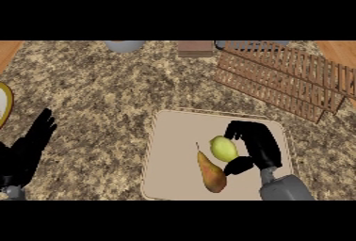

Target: Pick the lemon from the tray and place it in the tiered shelf

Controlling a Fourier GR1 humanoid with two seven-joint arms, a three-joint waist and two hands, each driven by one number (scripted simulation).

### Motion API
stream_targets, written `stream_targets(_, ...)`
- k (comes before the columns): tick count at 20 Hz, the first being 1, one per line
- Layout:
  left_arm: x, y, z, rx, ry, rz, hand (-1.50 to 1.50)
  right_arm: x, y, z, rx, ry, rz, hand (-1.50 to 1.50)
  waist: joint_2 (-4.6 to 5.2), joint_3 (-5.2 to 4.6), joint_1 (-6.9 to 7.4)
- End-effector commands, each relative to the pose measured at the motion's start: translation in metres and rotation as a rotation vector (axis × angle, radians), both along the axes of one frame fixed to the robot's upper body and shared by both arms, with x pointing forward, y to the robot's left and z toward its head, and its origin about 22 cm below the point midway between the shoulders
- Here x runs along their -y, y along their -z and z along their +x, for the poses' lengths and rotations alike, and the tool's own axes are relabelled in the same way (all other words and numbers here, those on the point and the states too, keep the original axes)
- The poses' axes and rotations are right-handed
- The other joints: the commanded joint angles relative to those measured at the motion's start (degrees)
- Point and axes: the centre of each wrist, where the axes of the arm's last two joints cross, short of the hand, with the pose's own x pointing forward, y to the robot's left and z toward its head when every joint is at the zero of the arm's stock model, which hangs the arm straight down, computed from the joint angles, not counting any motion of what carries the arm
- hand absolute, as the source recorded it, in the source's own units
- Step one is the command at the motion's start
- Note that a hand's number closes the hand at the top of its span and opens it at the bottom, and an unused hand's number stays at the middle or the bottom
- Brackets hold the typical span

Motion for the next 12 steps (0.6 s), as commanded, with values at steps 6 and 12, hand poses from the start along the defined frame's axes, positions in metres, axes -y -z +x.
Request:
stream_targets(6, 0.003, -0.014, -0.007, 0.006, 0.009, 0.012, 0.0, -0.007, -0.001, -0.015, 0.114, 0.047, -0.006, 1.5, 1.01, 0.98, 0.13)
stream_targets(12, 0.015, 0.008, -0.004, -0.009, 0.017, -0.004, 0.0, -0.03, -0.052, 0.034, 0.007, 0.205, -0.284, 1.5, 1.0, 0.87, 0.89)
